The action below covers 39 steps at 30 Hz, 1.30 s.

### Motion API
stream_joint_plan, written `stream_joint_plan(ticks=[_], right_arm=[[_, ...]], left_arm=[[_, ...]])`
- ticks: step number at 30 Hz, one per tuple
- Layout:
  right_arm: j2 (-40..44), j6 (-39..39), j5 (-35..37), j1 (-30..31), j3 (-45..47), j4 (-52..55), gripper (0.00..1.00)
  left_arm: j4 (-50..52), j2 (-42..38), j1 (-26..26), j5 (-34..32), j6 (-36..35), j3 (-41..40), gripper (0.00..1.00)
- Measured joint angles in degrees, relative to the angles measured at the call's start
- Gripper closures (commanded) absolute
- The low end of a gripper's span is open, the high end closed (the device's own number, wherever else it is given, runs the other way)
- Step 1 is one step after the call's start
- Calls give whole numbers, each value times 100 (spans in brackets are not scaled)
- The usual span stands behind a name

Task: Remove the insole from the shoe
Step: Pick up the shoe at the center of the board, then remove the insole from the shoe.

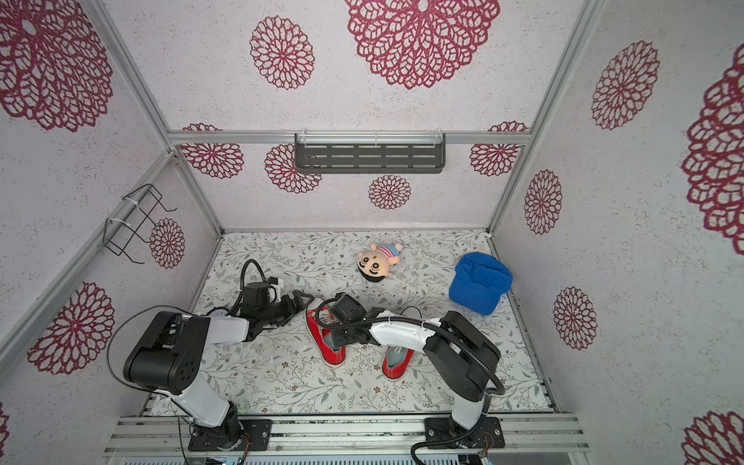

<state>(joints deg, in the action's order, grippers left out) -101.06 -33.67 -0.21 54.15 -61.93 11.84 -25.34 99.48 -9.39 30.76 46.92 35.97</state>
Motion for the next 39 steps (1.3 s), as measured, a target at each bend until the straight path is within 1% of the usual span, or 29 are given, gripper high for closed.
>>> stream_joint_plan(ticks=[7,12,16,19,20,23,25,27,29,31,35,37,39], right_arm=[[-11,2,-4,0,0,-4,100],[-13,9,-2,0,0,-2,100],[-11,22,15,0,4,2,100],[46,63,48,-11,118,-83,82],[116,83,44,-26,201,-153,75],[476,245,35,-94,490,-238,59],[885,389,-9,-120,682,-251,51],[1349,570,-31,-149,793,-216,49],[1875,748,-35,-179,824,-83,49],[2321,885,-48,-188,826,26,55],[2955,968,-79,-85,920,175,72],[3027,861,-142,55,1023,87,84],[2935,752,-229,236,1189,-144,93]], left_arm=[[-820,817,-127,568,203,343,29],[-986,1067,-162,763,264,420,47],[-1060,1064,-151,798,149,415,69],[-1088,955,-155,837,13,376,80],[-1080,881,-155,815,-55,330,82],[-962,527,-166,767,-284,181,86],[-848,173,-192,719,-516,107,87],[-726,-260,-229,643,-813,59,89],[-636,-702,-271,553,-1115,24,90],[-601,-1060,-308,450,-1390,-13,90],[-520,-1497,-396,238,-1784,-63,91],[-487,-1602,-437,118,-1897,-109,92],[-385,-1659,-466,-7,-1991,-136,92]])
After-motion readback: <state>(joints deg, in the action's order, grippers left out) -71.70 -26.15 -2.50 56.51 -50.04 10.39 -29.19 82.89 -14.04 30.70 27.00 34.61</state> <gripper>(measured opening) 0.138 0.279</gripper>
